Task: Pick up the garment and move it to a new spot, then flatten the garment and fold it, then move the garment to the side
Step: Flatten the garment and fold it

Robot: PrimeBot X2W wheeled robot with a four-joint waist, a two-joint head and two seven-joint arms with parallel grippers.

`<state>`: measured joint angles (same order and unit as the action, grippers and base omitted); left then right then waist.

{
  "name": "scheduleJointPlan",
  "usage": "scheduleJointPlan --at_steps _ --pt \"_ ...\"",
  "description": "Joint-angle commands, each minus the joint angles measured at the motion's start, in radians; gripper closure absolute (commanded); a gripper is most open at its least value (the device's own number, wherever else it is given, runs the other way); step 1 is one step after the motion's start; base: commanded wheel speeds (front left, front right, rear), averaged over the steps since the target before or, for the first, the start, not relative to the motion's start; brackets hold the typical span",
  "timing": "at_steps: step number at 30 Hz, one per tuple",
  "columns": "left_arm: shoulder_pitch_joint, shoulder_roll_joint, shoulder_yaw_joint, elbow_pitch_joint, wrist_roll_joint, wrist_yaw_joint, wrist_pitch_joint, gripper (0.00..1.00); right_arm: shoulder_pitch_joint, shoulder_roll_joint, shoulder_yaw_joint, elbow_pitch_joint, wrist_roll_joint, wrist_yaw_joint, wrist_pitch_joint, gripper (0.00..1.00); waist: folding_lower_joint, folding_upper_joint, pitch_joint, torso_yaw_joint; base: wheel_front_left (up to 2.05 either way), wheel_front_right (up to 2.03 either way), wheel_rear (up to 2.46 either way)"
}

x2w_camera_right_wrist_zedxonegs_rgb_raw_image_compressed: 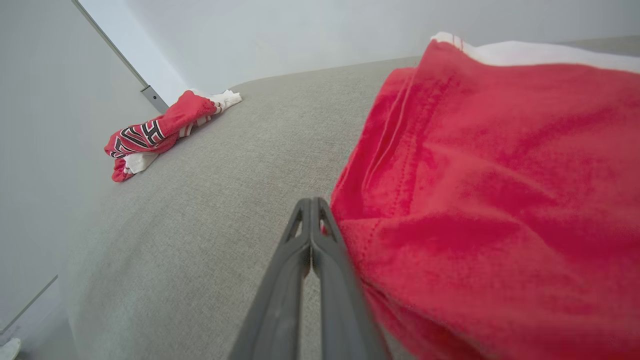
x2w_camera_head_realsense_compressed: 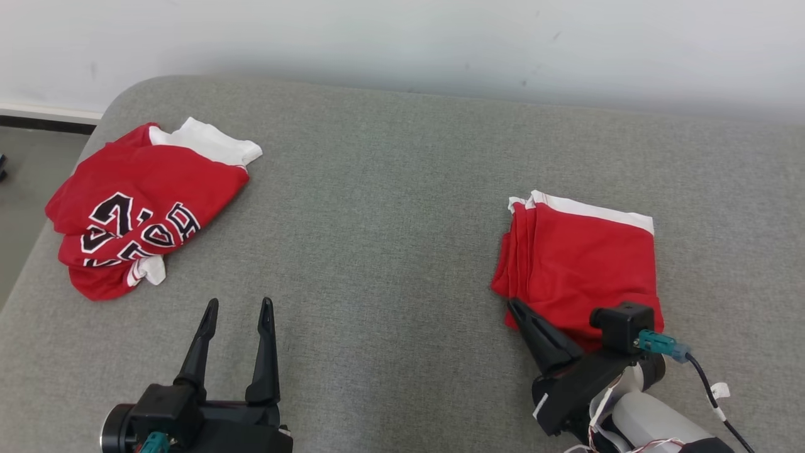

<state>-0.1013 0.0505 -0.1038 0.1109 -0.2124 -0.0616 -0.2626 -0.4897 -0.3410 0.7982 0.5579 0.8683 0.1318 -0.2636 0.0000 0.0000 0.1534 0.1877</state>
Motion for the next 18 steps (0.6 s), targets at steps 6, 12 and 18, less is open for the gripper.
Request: scheduleJointPlan --at_steps 6,12,18 --pt "0.02 0.0 0.014 -0.007 0.011 0.002 -0.003 0.0 0.055 0.013 -0.14 -0.109 -0.072 -0.002 -0.001 1.0 0.0 0.0 -0.015 -0.045 0.0 0.0 0.0" --pt "0.02 0.0 0.034 -0.006 0.021 -0.006 -0.003 0.0 0.141 0.015 -0.333 -0.233 -0.174 -0.002 -0.001 1.0 0.0 0.0 -0.033 -0.103 0.0 0.0 0.0" --pt "0.022 0.001 0.048 0.001 0.033 -0.016 -0.003 0.0 0.23 0.039 -0.503 -0.31 -0.247 -0.002 -0.001 1.0 0.0 0.0 -0.05 -0.144 0.0 0.0 0.0"
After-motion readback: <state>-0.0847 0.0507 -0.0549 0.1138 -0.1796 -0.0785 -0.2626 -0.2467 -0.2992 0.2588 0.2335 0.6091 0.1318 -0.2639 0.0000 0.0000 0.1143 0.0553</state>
